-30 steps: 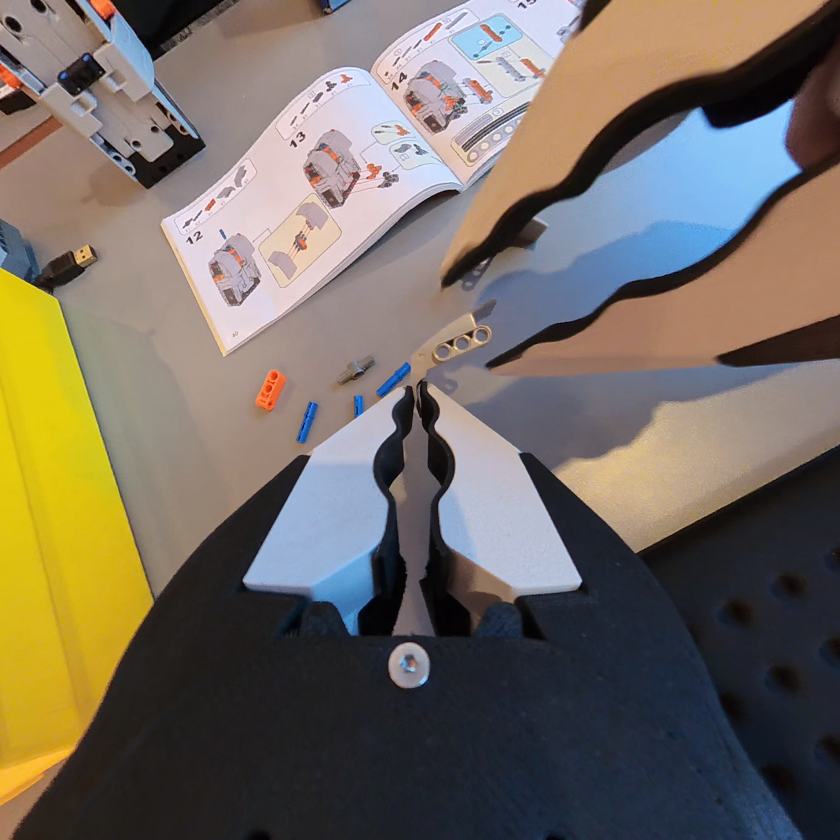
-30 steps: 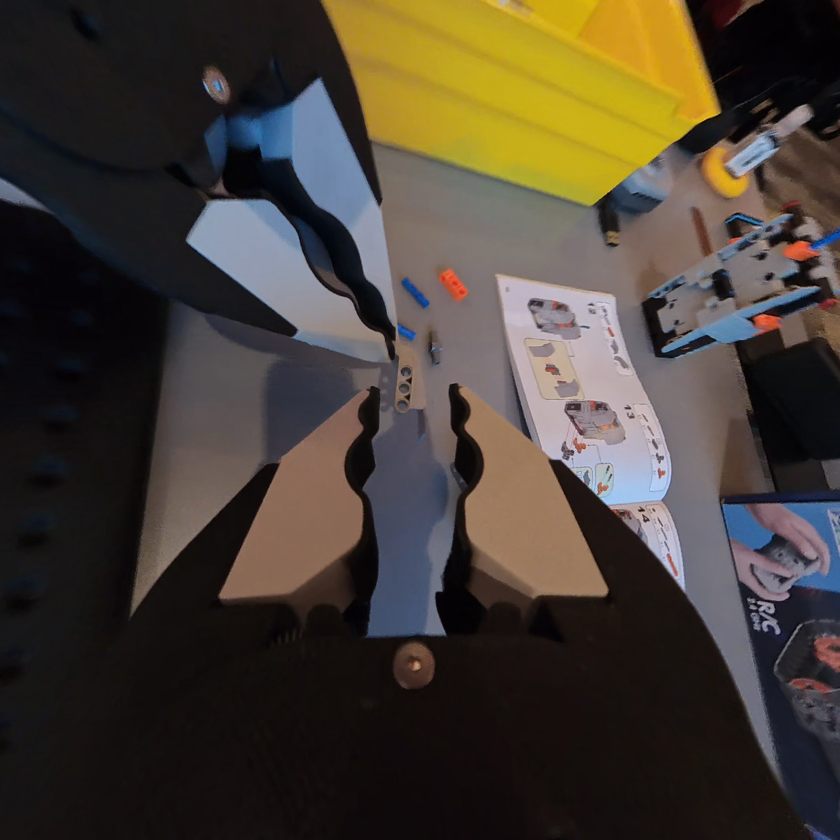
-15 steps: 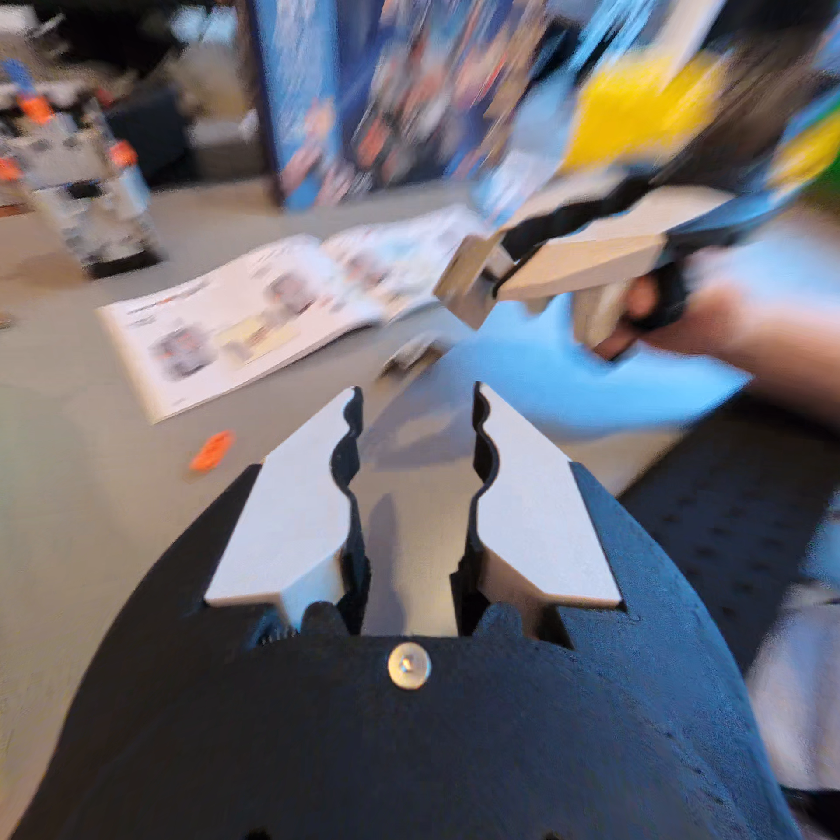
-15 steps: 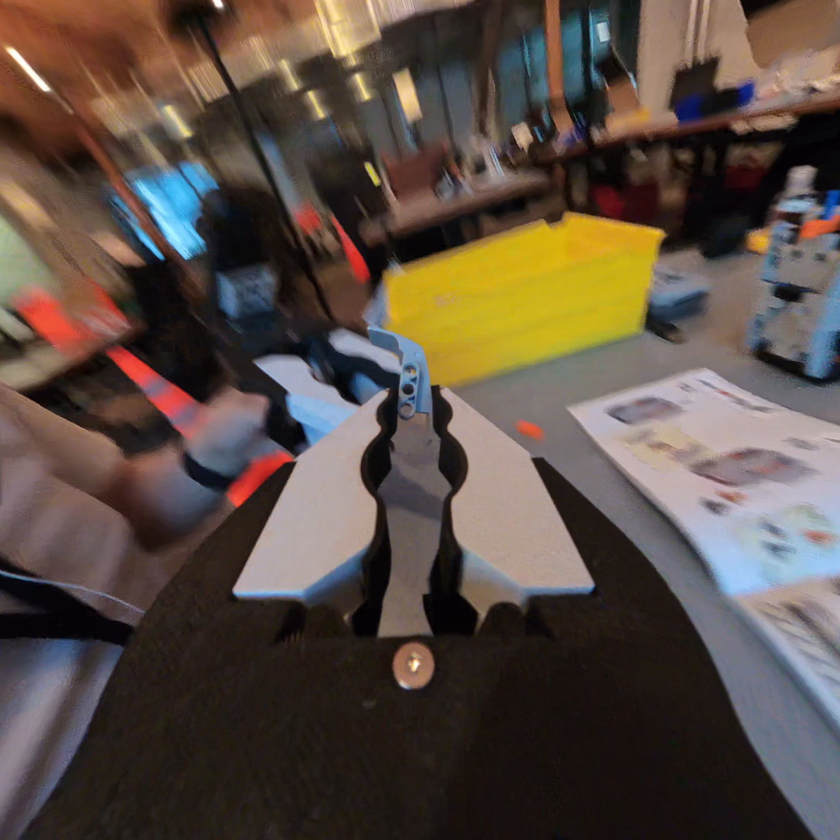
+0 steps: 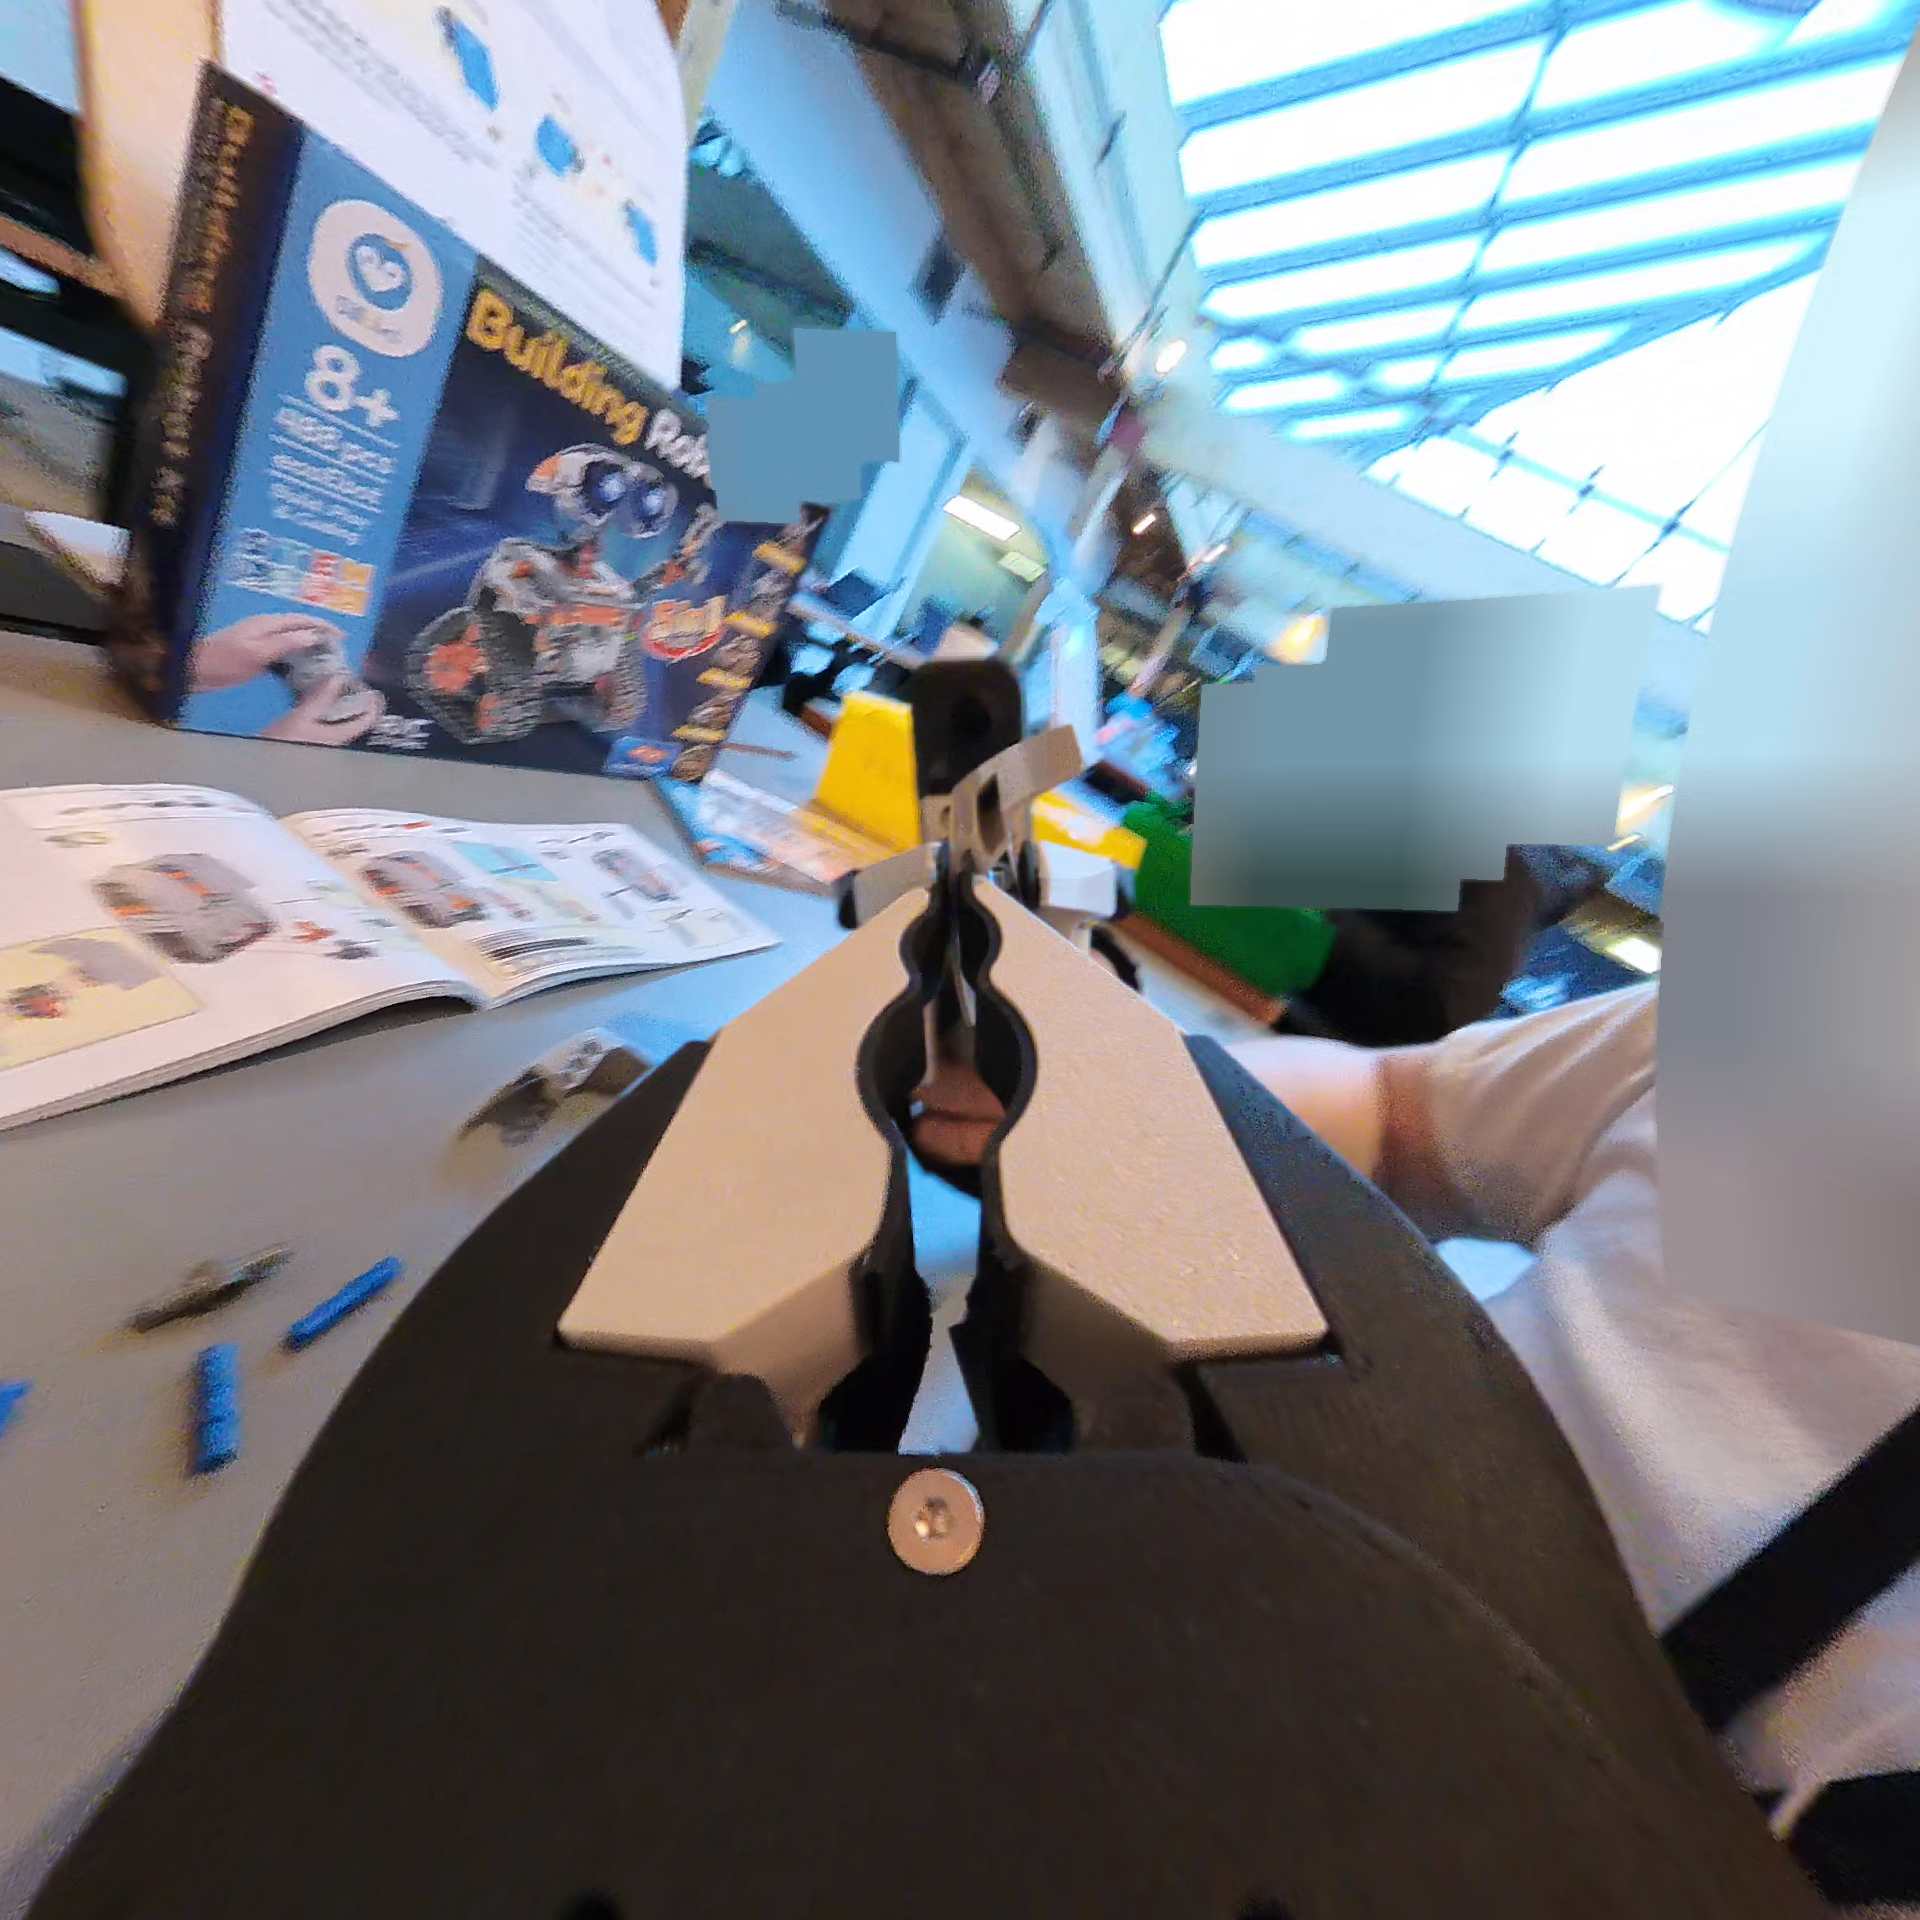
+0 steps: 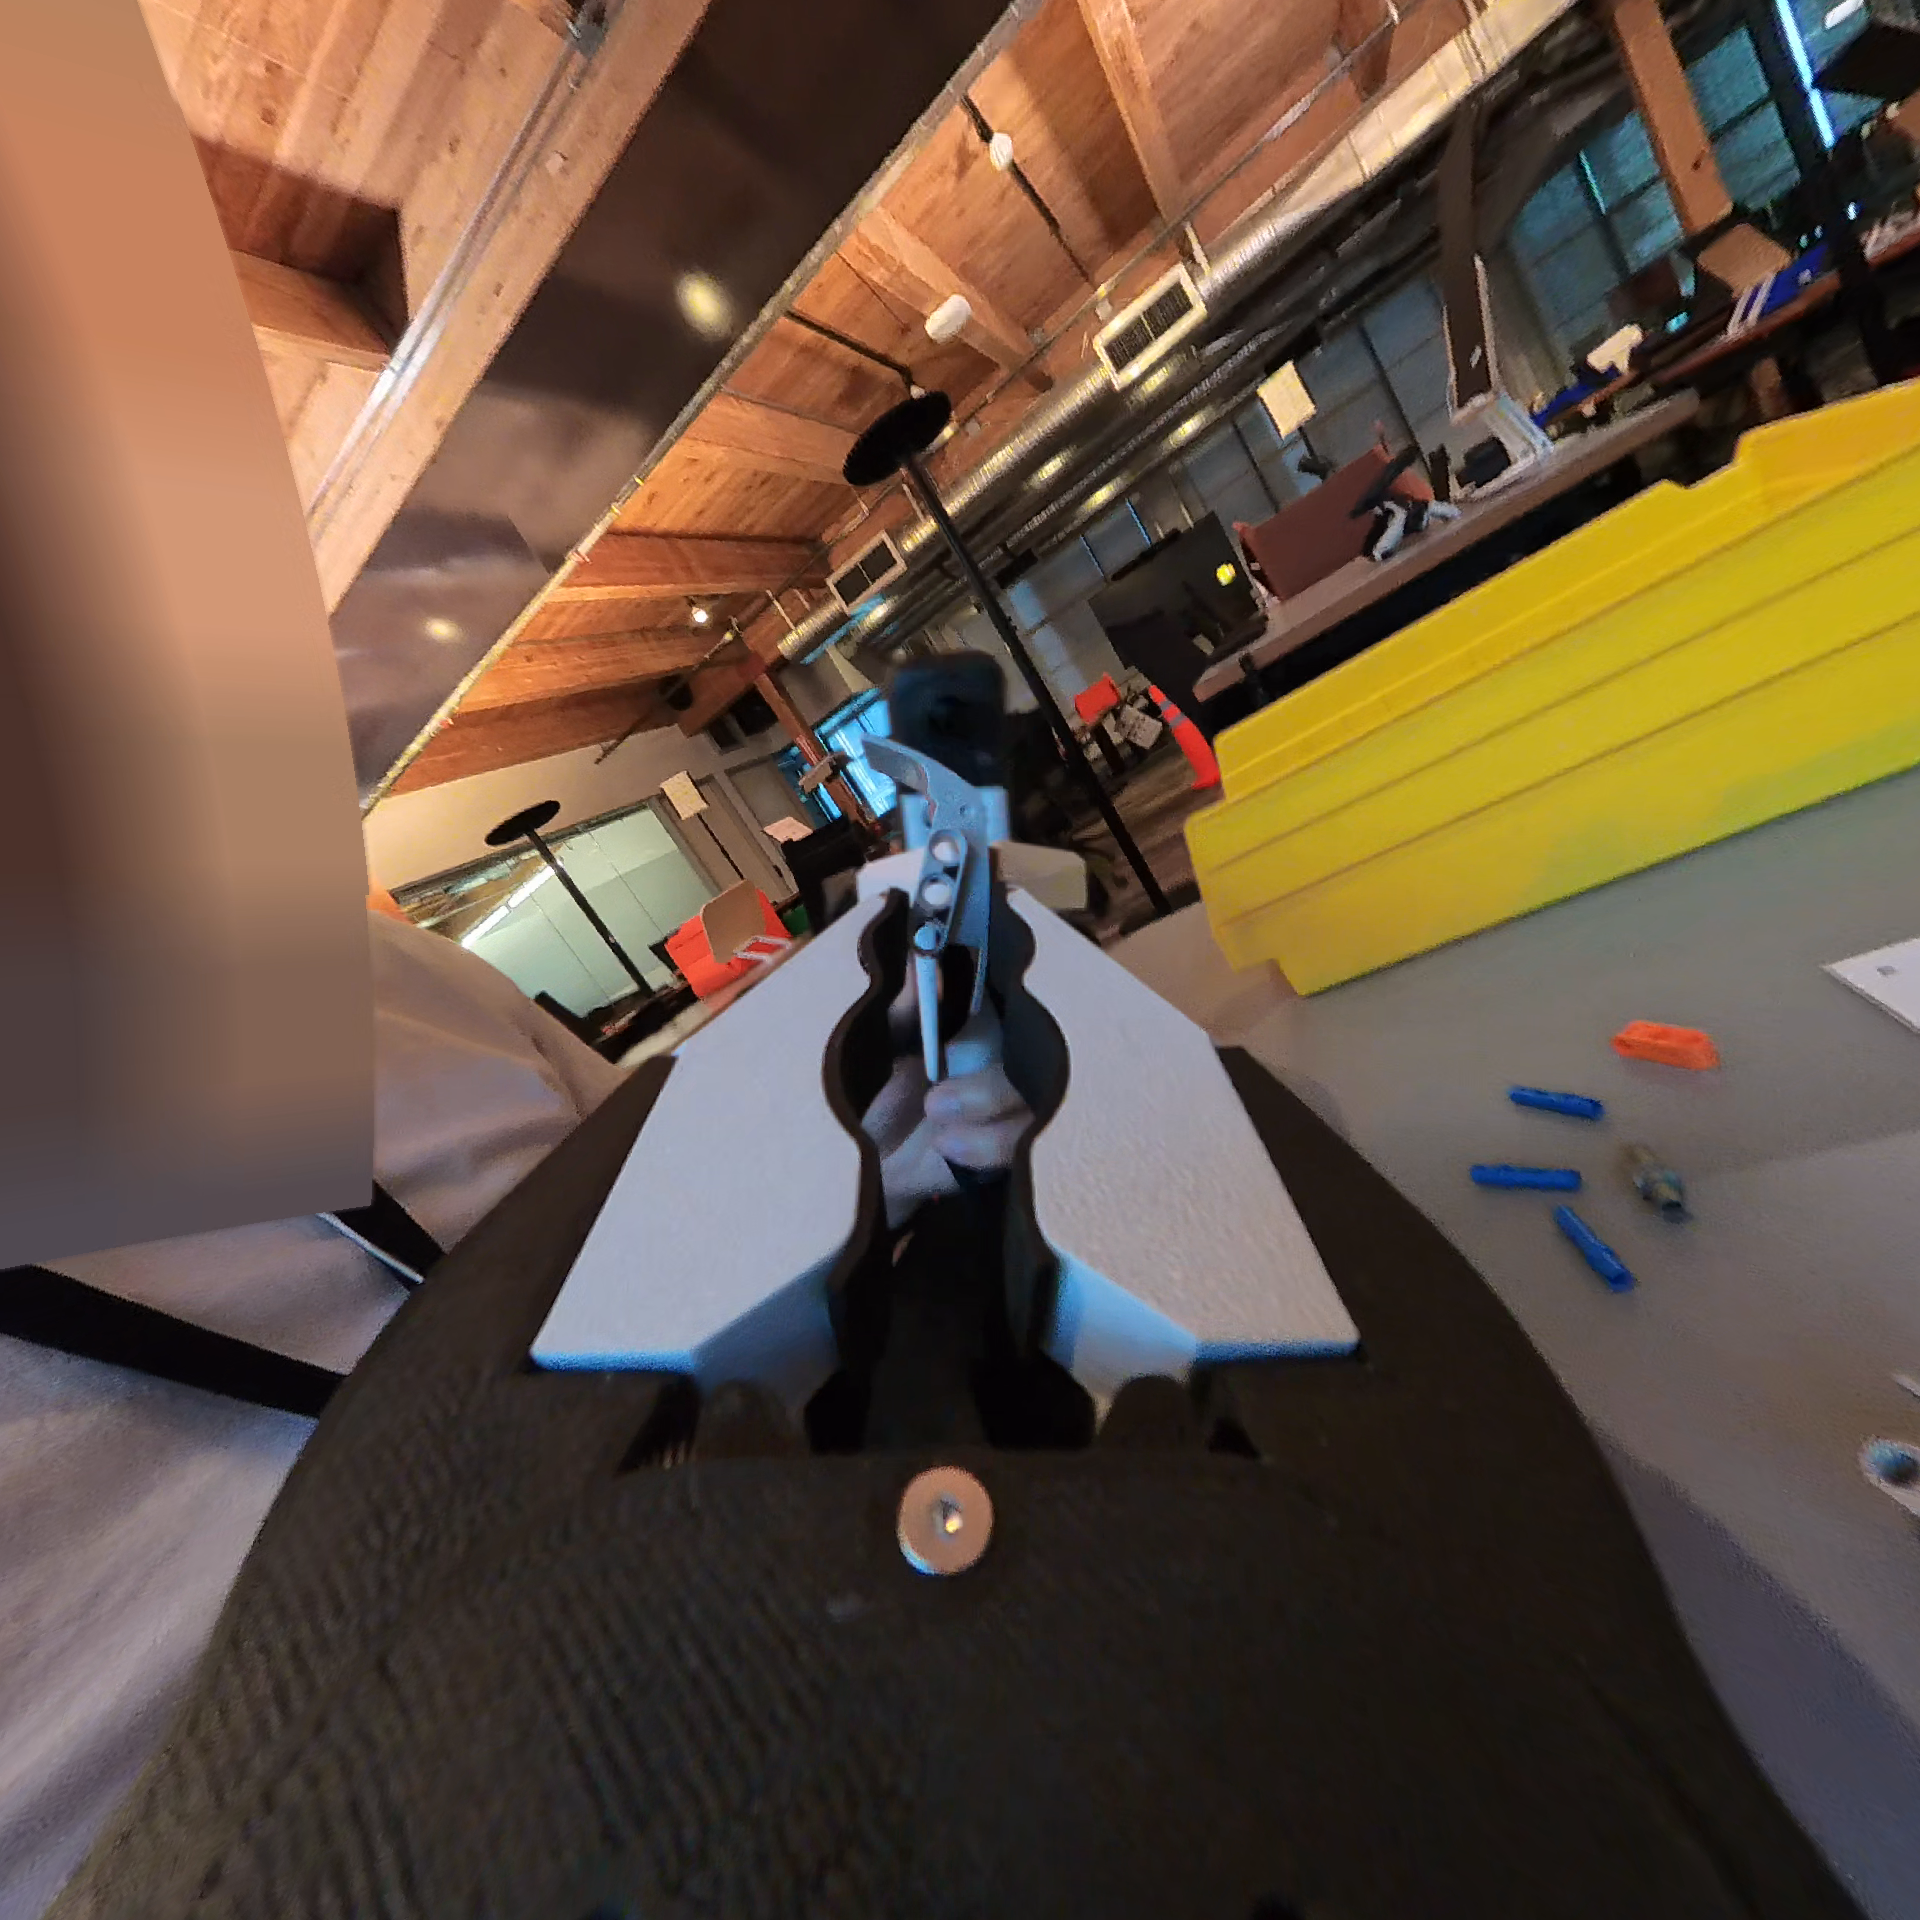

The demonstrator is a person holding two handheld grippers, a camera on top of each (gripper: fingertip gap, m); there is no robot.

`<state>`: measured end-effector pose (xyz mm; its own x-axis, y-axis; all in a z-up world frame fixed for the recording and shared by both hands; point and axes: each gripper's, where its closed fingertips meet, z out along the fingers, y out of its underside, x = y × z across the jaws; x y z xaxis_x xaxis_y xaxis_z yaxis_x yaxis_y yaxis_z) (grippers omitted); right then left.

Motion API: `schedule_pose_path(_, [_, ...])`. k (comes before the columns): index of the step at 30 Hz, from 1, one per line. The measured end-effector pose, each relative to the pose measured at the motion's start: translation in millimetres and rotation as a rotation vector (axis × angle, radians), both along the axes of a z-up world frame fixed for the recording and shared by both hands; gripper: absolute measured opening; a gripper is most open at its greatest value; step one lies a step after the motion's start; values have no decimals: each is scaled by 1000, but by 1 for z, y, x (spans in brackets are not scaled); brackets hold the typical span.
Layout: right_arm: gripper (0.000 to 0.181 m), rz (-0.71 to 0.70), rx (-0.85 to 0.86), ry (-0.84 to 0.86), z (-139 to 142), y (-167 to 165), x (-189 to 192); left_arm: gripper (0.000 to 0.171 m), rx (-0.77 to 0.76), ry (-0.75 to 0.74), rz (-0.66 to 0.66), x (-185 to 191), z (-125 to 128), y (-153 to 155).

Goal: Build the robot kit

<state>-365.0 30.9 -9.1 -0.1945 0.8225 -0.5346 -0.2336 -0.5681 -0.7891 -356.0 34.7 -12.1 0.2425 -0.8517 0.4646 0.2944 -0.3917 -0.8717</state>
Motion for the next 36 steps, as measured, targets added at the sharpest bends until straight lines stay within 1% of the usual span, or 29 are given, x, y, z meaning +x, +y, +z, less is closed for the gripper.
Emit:
schedule_pose_path(1, [15, -2, 11, -28, -5, 3, 0, 0, 22, 81, 34, -1, -6, 3])
schedule_pose_path(2, [23, -24, 42, -67, -9, 8, 1, 0, 43, 177, 78, -4, -12, 7])
schedule_pose_path(3, [31, -66, 98, -121, -13, 14, 4, 0, 68, 288, 128, -9, -20, 12])
schedule_pose_path(4, [33, -123, 180, -180, -15, 20, 7, 0, 95, 412, 173, -14, -29, 17])
schedule_pose_path(6, [34, -238, 411, -329, -18, 27, 13, 0, 125, 683, 262, -28, -50, 27])
schedule_pose_path(8, [34, -365, 676, -537, -28, 32, 15, 0, 138, 914, 327, -41, -68, 33])
schedule_pose_path(9, [35, -412, 795, -636, -34, 32, 15, 0, 134, 988, 344, -44, -74, 34])
schedule_pose_path(10, [35, -415, 908, -694, -39, 25, 11, 0, 124, 1032, 339, -43, -80, 33])
schedule_pose_path(11, [33, -416, 1002, -745, -45, 18, 5, 0, 109, 1049, 317, -40, -84, 30])
schedule_pose_path(13, [26, -426, 1132, -814, -57, 9, -5, 0, 85, 1048, 279, -32, -90, 26])
schedule_pose_path(15, [18, -414, 1187, -857, -68, 5, -11, 0, 80, 1050, 261, -30, -93, 25])
schedule_pose_path(20, [14, -481, 1163, -902, -67, 17, -7, 0, 73, 1084, 269, -34, -96, 25])
schedule_pose_path(24, [13, -480, 1179, -949, -74, 19, -8, 0, 83, 1110, 260, -30, -98, 24])
schedule_pose_path(27, [0, -499, 1216, -1002, -79, 23, -7, 0, 91, 1127, 239, -23, -101, 21])
schedule_pose_path(29, [0, -508, 1233, -1022, -80, 24, -4, 0, 112, 1142, 243, -22, -101, 22])
schedule_pose_path(32, [0, -523, 1181, -1011, -78, 26, -2, 1, 128, 1130, 258, -21, -98, 22])
schedule_pose_path(33, [0, -535, 1160, -1003, -76, 28, -1, 4, 125, 1129, 277, -24, -97, 24])
schedule_pose_path(35, [0, -566, 1126, -987, -72, 32, 3, 20, 112, 1124, 324, -32, -95, 29])
schedule_pose_path(36, [0, -590, 1103, -981, -70, 36, 5, 24, 98, 1108, 337, -36, -94, 30])
